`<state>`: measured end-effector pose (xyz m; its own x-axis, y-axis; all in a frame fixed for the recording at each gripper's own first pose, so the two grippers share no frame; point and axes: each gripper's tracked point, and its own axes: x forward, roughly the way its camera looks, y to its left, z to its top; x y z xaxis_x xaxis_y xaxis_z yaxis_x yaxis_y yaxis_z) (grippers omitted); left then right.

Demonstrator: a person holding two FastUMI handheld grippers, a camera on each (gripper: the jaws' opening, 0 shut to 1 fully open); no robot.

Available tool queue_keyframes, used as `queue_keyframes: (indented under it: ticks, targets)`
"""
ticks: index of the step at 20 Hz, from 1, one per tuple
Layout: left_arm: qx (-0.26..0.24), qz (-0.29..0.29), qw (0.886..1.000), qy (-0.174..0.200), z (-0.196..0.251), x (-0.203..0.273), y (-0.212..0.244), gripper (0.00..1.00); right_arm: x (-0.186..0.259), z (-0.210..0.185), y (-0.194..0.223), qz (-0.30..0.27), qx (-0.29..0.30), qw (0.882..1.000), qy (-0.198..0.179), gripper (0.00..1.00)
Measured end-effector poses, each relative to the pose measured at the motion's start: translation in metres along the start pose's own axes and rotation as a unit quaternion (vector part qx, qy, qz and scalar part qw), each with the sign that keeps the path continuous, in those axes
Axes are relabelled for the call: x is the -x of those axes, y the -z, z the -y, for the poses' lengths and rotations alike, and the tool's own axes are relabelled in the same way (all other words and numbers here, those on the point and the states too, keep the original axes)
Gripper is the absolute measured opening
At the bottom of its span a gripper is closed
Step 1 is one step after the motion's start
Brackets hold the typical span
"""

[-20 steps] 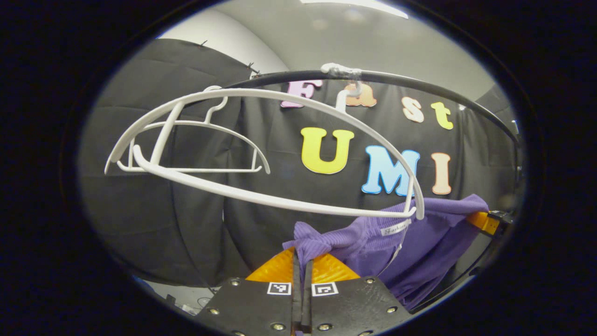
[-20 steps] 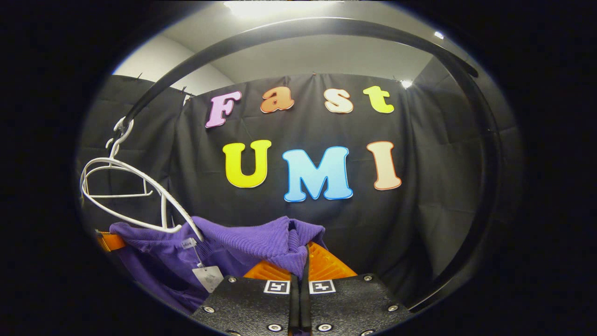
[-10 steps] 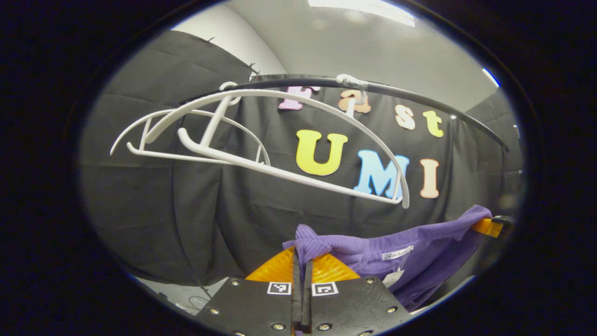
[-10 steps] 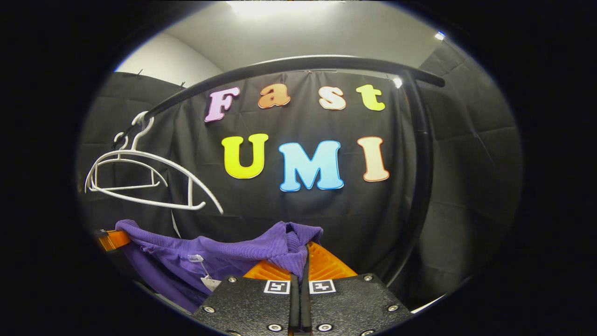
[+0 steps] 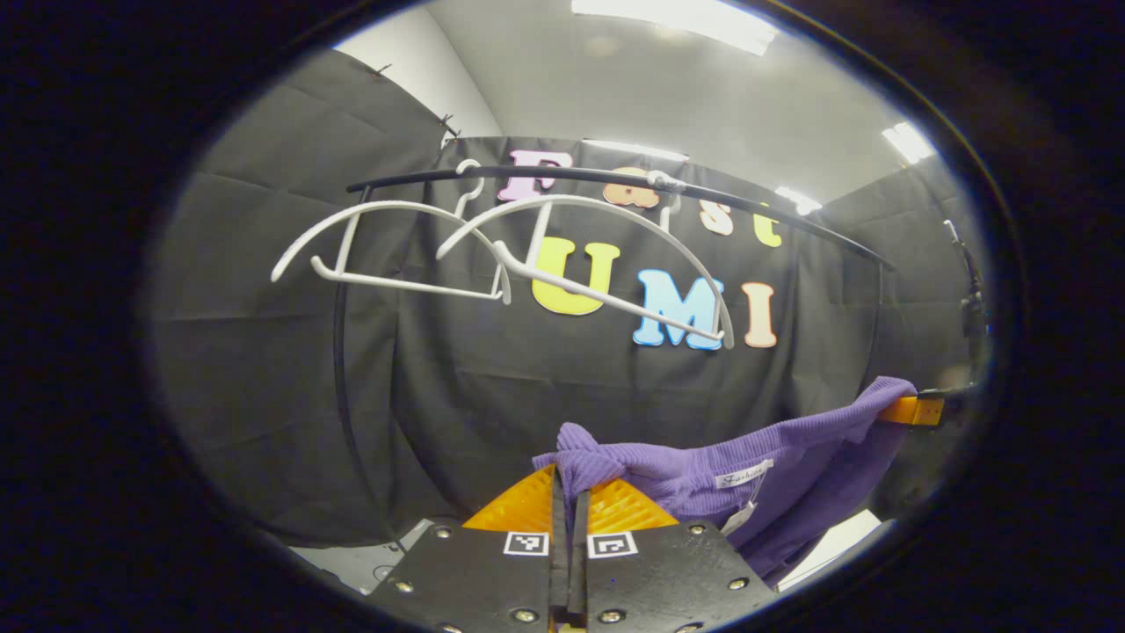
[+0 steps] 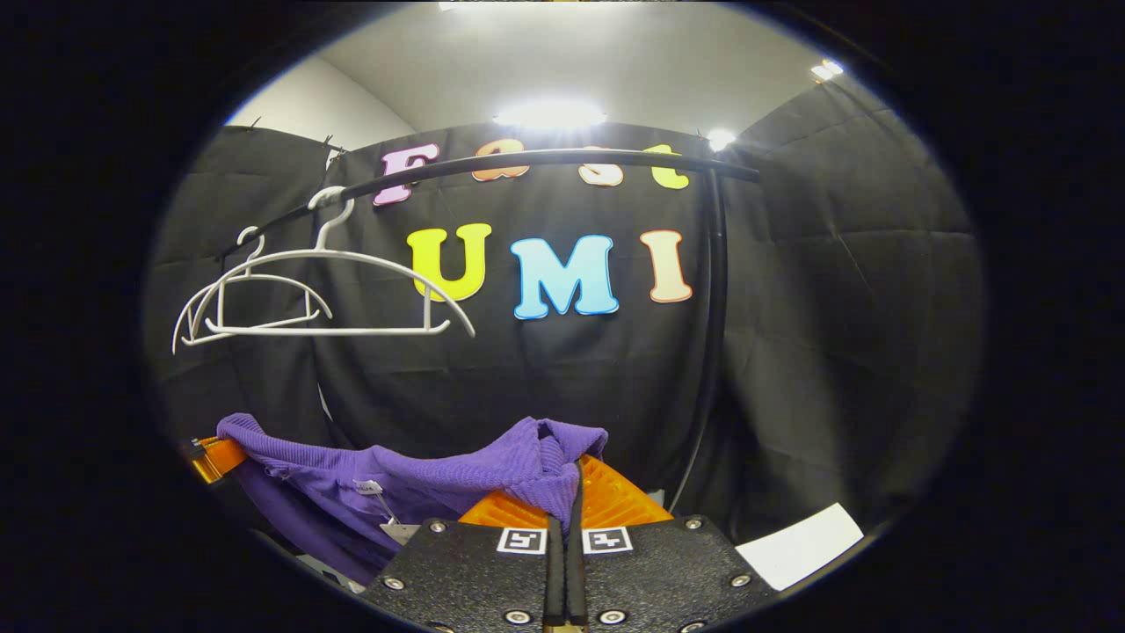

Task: Grasp the clothes on the hanger with both hands and then place them into the laundry hamper below.

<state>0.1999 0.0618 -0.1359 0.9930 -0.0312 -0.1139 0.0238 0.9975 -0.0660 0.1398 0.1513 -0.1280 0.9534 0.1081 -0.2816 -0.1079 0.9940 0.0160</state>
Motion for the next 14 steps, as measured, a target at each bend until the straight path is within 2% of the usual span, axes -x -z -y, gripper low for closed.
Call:
queue_keyframes:
  ticks: [4,5,6,9,10,12,13,14]
  targets:
    - [-0.008,-0.041,0.999,0.029,-0.021,0.033,0.041,0.01,0.036,-0.020,0.045,-0.041,0.004,0.999,0.008,0.01]
    - [-0.014,-0.051,0.998,0.035,-0.023,0.041,0.051,0.05,0.042,-0.025,0.059,-0.054,0.003,0.999,0.005,0.01]
    - [-0.020,-0.061,0.997,0.042,-0.023,0.046,0.062,0.01,0.046,-0.029,0.072,-0.069,0.001,0.998,0.002,0.01]
    - [-0.030,-0.087,0.994,0.066,-0.007,0.045,0.091,0.05,0.059,-0.036,0.118,-0.119,0.000,0.993,-0.006,0.01]
    - [-0.033,-0.099,0.992,0.073,-0.003,0.044,0.098,0.01,0.061,-0.038,0.131,-0.133,0.000,0.991,-0.008,0.00]
    - [-0.032,-0.121,0.988,0.089,0.005,0.038,0.118,0.01,0.069,-0.047,0.158,-0.153,-0.007,0.988,-0.024,0.01]
    - [-0.031,-0.133,0.986,0.095,0.010,0.041,0.130,0.05,0.070,-0.050,0.171,-0.161,-0.011,0.986,-0.031,0.01]
    - [-0.032,-0.146,0.984,0.100,0.015,0.043,0.141,0.05,0.070,-0.053,0.186,-0.173,-0.015,0.984,-0.039,0.01]
